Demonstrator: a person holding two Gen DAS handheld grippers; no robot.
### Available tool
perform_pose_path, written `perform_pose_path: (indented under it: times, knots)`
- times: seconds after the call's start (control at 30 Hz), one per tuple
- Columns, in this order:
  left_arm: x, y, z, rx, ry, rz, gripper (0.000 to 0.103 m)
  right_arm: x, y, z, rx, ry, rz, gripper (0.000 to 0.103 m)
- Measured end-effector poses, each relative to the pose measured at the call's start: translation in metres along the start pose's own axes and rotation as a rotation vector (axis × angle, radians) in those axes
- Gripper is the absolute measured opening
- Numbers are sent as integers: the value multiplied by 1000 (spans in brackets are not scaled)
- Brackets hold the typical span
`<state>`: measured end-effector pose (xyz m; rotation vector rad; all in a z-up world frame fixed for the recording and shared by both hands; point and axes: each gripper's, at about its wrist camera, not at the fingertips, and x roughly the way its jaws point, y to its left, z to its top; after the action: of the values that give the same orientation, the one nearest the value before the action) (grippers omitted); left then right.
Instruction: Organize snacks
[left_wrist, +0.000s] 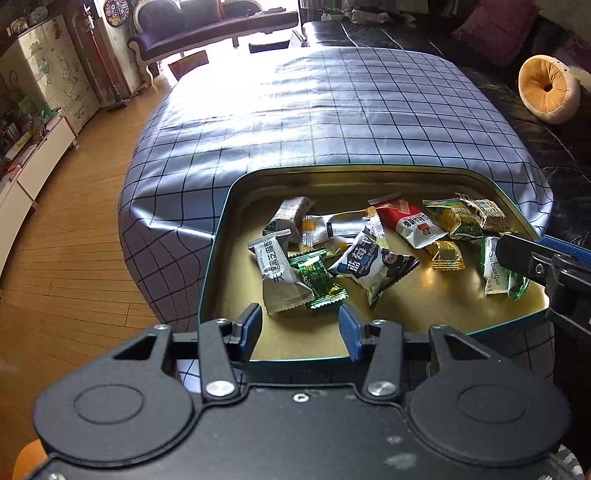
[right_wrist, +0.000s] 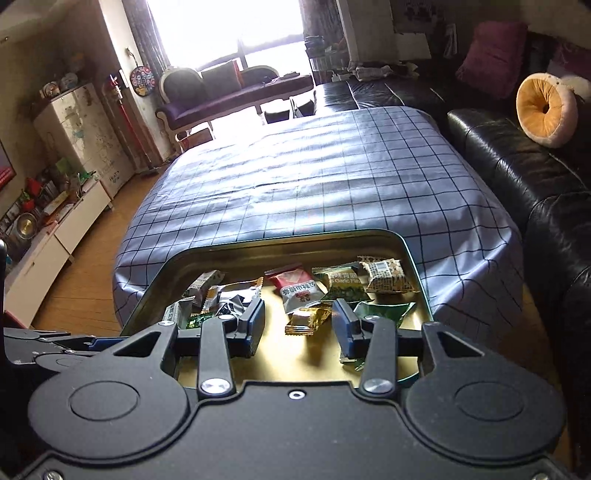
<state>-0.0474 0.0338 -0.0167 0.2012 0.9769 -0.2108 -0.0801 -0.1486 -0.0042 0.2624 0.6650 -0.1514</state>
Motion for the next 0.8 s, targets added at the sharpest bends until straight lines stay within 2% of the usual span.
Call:
perform_pose_path:
  times: [0.13,0.27,0.53,0.67,0.8]
  knots:
    - [-4,-1,-6,-2,-22,5,48,-5,-4,-6,21,3,45,51]
    - [-5,-1,-12,-8,-43,14,48,-7,1,-11,4,23,3,52]
    - [-18,0,-28,-20,-135,46,51,-11,15,-25,-87,25,-115,52]
    - [-25,-2,-32,-16,-173,54,56,-14,20,-29,-119,23,-140,51]
    - [-28,-3,-34,-12,-180,20,58,-19,22,-32,-132,-3,-133,51]
